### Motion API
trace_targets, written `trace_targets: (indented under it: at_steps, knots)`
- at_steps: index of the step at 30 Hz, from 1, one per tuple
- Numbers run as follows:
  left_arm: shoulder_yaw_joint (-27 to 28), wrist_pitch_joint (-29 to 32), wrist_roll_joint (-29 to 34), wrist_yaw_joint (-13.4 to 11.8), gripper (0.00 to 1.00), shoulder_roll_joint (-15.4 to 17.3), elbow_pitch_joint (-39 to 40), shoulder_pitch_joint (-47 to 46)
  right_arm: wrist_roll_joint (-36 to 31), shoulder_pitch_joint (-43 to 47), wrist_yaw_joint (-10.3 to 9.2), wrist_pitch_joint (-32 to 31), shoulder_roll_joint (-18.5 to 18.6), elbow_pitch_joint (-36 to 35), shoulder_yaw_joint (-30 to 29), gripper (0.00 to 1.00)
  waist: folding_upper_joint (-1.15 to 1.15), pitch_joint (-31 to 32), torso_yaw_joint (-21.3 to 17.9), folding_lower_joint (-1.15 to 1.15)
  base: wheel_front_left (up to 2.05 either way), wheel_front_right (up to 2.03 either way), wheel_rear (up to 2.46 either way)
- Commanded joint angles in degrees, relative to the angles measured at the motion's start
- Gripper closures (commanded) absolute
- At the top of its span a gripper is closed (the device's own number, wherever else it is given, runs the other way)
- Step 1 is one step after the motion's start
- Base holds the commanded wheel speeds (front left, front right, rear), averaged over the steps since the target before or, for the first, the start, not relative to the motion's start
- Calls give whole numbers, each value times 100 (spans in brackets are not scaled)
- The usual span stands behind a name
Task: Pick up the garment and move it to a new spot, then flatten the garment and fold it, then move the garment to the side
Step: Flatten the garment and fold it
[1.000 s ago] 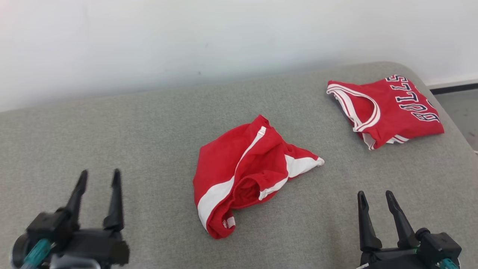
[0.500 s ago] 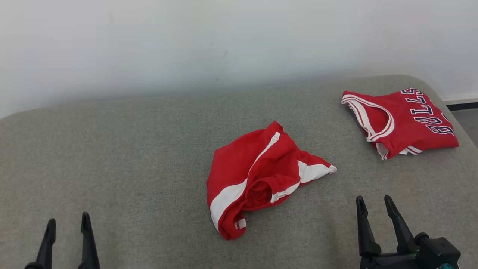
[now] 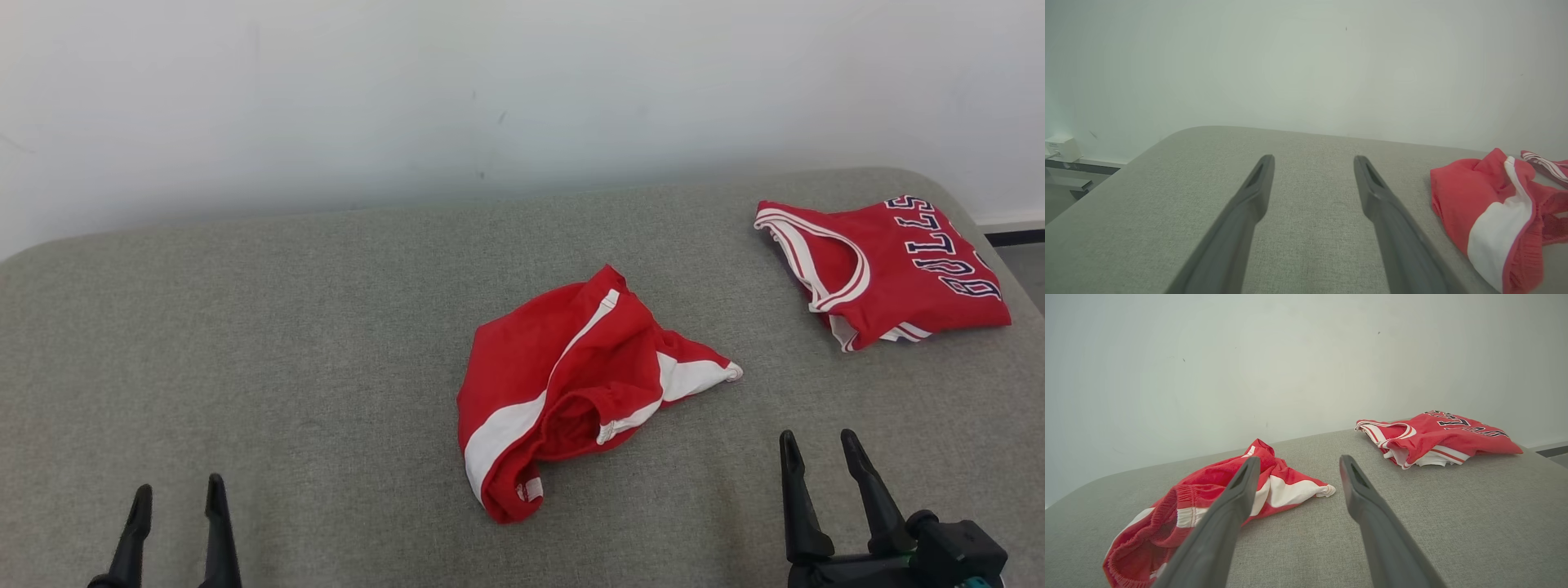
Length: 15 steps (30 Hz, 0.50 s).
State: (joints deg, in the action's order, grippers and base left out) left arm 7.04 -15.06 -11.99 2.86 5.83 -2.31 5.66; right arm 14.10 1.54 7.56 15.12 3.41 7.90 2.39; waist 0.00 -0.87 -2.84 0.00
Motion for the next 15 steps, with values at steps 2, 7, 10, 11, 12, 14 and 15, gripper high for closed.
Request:
trace_targets:
  at_steps: [2,7,10,11,12,14,15]
  knots:
    - [-53,-11,113,80,0,-59,-29,-116,27,37,-17,0,25,-3,7,0,0,-16,-17,0,0,0,0]
    - [-602,-12,213,304,0,-179,-127,-345,38,-19,-17,-1,27,-20,25,0,0,-96,-78,0,0,0,0]
    - [-1082,-11,251,378,0,-223,-262,-564,42,-81,-17,0,27,-29,50,0,0,-175,-150,0,0,0,0]
    - [-1236,-11,245,407,0,-234,-320,-659,47,-104,-17,0,28,-33,52,0,0,-206,-180,0,0,0,0]
    - [-1405,-11,234,413,0,-242,-379,-738,49,-133,-17,0,27,-34,70,0,0,-248,-223,0,0,0,0]
    - [-1750,-11,203,441,0,-258,-510,-921,59,-170,-17,-1,24,-37,69,0,0,-321,-303,0,0,0,0]
    - [-1926,-10,204,449,0,-261,-572,-1011,53,-188,-17,0,23,-33,82,0,0,-362,-351,0,0,0,0]
